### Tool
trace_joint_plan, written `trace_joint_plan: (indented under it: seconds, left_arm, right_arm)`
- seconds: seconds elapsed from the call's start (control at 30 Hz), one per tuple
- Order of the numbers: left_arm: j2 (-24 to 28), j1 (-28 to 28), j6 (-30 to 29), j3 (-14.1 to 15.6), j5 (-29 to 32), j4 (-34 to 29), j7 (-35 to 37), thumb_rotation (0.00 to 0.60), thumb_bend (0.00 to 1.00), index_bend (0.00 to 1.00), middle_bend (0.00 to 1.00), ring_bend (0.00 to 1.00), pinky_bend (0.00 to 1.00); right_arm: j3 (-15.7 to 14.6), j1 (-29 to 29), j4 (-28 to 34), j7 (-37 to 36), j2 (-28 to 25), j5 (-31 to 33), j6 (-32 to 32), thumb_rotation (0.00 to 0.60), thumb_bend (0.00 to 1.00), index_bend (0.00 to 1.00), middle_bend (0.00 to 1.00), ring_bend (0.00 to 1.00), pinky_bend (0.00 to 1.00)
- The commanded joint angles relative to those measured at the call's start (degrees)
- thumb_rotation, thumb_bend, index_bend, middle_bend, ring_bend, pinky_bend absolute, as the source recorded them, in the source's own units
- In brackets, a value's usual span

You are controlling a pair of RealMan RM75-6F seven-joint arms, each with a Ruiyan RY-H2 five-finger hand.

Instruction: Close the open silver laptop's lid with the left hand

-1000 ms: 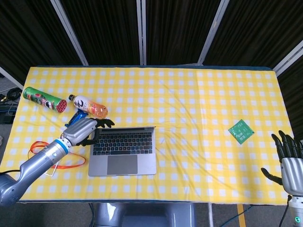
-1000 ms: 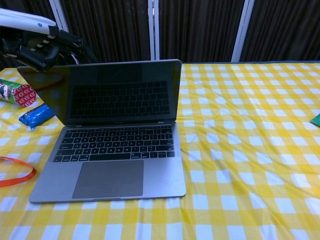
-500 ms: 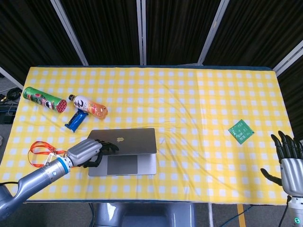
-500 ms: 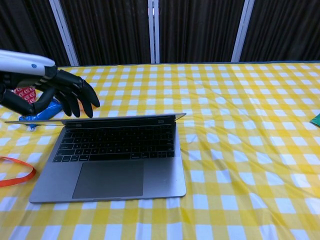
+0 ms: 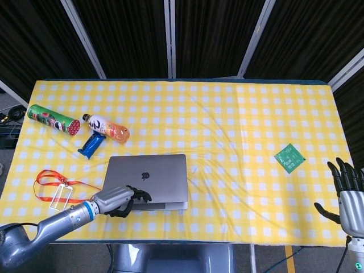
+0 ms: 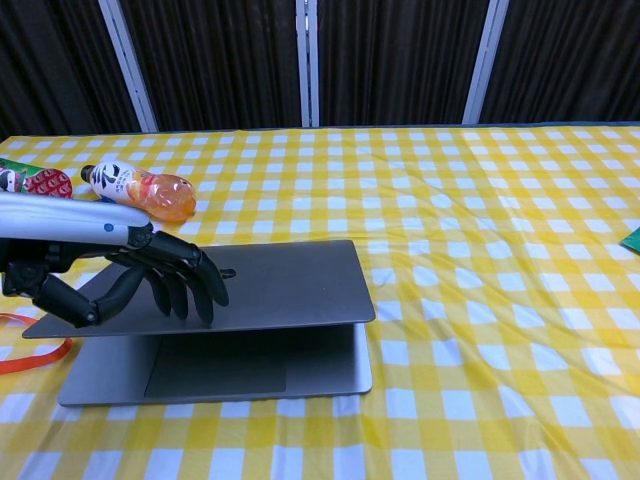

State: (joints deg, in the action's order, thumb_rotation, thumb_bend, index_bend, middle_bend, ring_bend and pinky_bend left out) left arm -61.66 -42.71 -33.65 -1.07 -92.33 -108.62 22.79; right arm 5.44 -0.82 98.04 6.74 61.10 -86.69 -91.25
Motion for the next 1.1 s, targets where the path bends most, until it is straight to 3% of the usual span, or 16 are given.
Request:
trace_joint_plan:
  seconds: [0.03,0.2,0.83,0.93,1.1]
  left_arm:
    - [-3.0,0.0,-0.2,0.8,0.2,2.1,-0.5,0.576,1.00,0.25,0.25,0.27,0.25]
    - [-7.3,-0.2,-0.3,2.1,1.3,5.8,-1.3,0.576,1.00,0.25,0.25,0.27,0.25]
    - [-12.0,-0.8,-0.9,5.3,3.3,11.5,1.9,0.574,1.00,0.25,0.25,0.27,0.25]
    - [-11.5,0.2,-5.5,5.0,1.3,11.0,4.3,0.566,1.00,0.25,0.25,0.27,0.25]
    - [-7.3,2.8,-19.1,4.1,-5.7,8.9,9.6,0.560,1.00,0.26,0.24,0.24,0.22]
  right_arm:
    - [-0.1,0.0,0.1,0.0,-0.1,-0.2,-0.1,0.600,0.00,0.00,0.00,0.00,0.00]
    - [-0.1,0.1,0.2,0.0,-0.1,-0.2,-0.1,0.600,0.00,0.00,0.00,0.00,0.00]
    - [-0.1,0.0,0.0,0.1,0.0,0.0,0.2,0.600,0.00,0.00,0.00,0.00,0.00]
    - [0.0,0.1,-0.1,-0.2,0.0,0.1,0.1,0.600,0.00,0.00,0.00,0.00,0.00]
    - [0.0,0.1,0.0,-0.7,-0.3,0.0,0.1,0.600,0.00,0.00,0.00,0.00,0.00]
